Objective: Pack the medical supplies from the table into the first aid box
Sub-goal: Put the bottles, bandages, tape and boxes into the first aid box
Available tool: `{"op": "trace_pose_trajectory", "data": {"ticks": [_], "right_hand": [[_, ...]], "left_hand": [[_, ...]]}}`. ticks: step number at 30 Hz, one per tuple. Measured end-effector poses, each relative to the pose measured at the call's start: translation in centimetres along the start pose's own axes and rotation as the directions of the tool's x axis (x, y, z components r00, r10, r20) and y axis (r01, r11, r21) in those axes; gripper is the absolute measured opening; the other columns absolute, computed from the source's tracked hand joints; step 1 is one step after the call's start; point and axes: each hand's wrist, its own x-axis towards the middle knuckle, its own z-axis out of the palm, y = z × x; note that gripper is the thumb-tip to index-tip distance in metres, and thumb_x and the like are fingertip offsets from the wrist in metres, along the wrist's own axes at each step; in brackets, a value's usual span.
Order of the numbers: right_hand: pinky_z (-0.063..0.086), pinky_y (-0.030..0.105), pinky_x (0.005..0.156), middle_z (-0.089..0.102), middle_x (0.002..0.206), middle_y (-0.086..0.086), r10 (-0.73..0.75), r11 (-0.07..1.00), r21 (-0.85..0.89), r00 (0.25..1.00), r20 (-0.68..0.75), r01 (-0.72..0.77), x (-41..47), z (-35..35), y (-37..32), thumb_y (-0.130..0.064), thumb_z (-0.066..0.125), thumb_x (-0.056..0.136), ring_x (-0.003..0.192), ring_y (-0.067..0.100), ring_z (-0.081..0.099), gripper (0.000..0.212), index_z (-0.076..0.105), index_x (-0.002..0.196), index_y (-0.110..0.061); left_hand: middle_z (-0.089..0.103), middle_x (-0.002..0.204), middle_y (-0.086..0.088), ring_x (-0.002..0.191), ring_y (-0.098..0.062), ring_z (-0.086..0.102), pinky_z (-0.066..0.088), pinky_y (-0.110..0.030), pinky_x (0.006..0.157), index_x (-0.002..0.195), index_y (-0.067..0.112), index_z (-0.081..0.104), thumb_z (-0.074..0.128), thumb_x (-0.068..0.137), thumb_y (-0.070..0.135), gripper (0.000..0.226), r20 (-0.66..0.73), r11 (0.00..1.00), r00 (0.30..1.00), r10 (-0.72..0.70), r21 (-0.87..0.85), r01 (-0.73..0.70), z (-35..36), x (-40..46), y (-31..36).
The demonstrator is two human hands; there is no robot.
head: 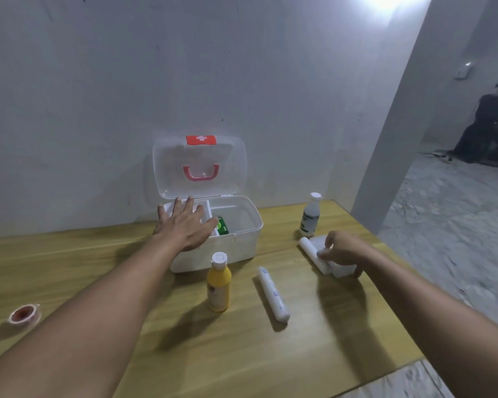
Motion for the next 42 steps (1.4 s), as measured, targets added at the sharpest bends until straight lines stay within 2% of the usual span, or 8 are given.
{"op": "trace_pose_trajectory", "data": {"ticks": [11,17,20,23,28,32,37,42], "right_hand": [[0.052,0.035,0.063,0.054,0.077,0.000,-0.054,0.997,0.049,0.990,-0.131,0.061,-0.8,0.5,0.2,-0.016,0.079,0.068,0.076,0.025,0.057,0.039,0.065,0.104,-0.013],[0.055,0.034,0.071,0.069,0.096,0.010,-0.198,0.978,-0.120,0.937,-0.288,0.170,-2.0,-3.7,-3.7,-0.030,0.074,0.068,0.086,0.030,0.063,0.047,0.062,0.110,-0.011],[0.058,0.038,0.073,0.069,0.096,0.010,-0.357,0.934,-0.103,0.897,-0.260,0.342,-2.5,-5.4,-7.4,-0.023,0.078,0.067,0.085,0.029,0.064,0.043,0.064,0.104,-0.009],[0.043,0.026,0.048,0.059,0.071,0.003,-0.500,0.861,-0.206,0.847,-0.179,0.465,-2.4,-5.4,-11.3,-0.021,0.080,0.067,0.070,0.025,0.057,0.027,0.055,0.073,-0.013],[0.039,0.023,0.049,0.047,0.061,0.001,-0.592,0.782,-0.291,0.803,-0.068,0.552,-0.8,-3.5,-16.4,-0.017,0.081,0.071,0.066,0.023,0.051,0.044,0.040,0.056,-0.012],[0.043,0.027,0.057,0.052,0.069,0.004,-0.629,0.742,-0.321,0.777,-0.030,0.588,0.8,-2.7,-18.1,-0.012,0.075,0.078,0.069,0.024,0.054,0.017,0.061,0.083,-0.005],[0.046,0.024,0.055,0.066,0.094,0.012,-0.667,0.718,-0.305,0.744,-0.044,0.626,2.8,-1.7,-18.6,-0.008,0.068,0.083,0.075,0.025,0.060,0.028,0.065,0.110,-0.001],[0.055,0.037,0.087,0.064,0.117,0.014,-0.653,0.757,-0.119,0.750,-0.108,0.642,4.1,0.6,-18.8,-0.017,0.078,0.078,0.099,0.030,0.062,0.048,0.060,0.120,-0.004]], "left_hand": [[-0.006,0.162,-0.005,0.149,-0.027,-0.007,-0.003,-0.061,0.115,0.151,0.025,0.010,0.012,0.093,0.061,0.069,0.015,1.000,1.000,-0.021,0.021,0.021,0.1,-0.1,0.4],[-0.006,0.162,-0.006,0.149,-0.028,-0.007,-0.004,-0.060,0.117,0.152,0.023,0.008,0.013,0.098,0.043,0.057,0.012,1.000,1.000,-0.007,-0.001,0.007,-0.2,-0.5,0.6],[-0.006,0.162,-0.006,0.149,-0.027,-0.008,-0.005,-0.058,0.117,0.152,0.019,0.008,0.018,0.098,0.035,0.057,0.008,1.000,1.000,-0.006,-0.006,0.006,-0.2,-0.7,0.6],[-0.007,0.162,-0.006,0.149,-0.026,-0.009,-0.006,-0.057,0.117,0.152,0.015,0.006,0.024,0.095,0.028,0.061,0.015,1.000,1.000,-0.015,-0.015,0.015,-0.4,-0.8,0.7],[-0.007,0.162,-0.005,0.149,-0.025,-0.010,-0.006,-0.056,0.118,0.152,0.012,0.005,0.028,0.092,0.017,0.064,0.019,0.999,0.999,-0.030,-0.035,0.031,-0.7,-1.0,0.7],[-0.006,0.162,-0.006,0.149,-0.024,-0.009,-0.007,-0.056,0.118,0.152,0.012,0.006,0.026,0.093,0.016,0.063,0.014,0.998,0.999,-0.032,-0.054,0.033,-0.7,-1.0,0.7],[-0.006,0.162,-0.006,0.149,-0.024,-0.009,-0.007,-0.057,0.118,0.152,0.012,0.006,0.027,0.093,0.017,0.063,0.016,0.999,1.000,-0.019,-0.048,0.020,-0.5,-0.8,0.5],[-0.005,0.162,-0.004,0.149,-0.023,-0.008,-0.007,-0.056,0.118,0.152,0.014,0.007,0.025,0.095,0.019,0.060,0.003,0.999,1.000,-0.010,-0.047,0.011,-0.7,-0.9,0.5]]}}
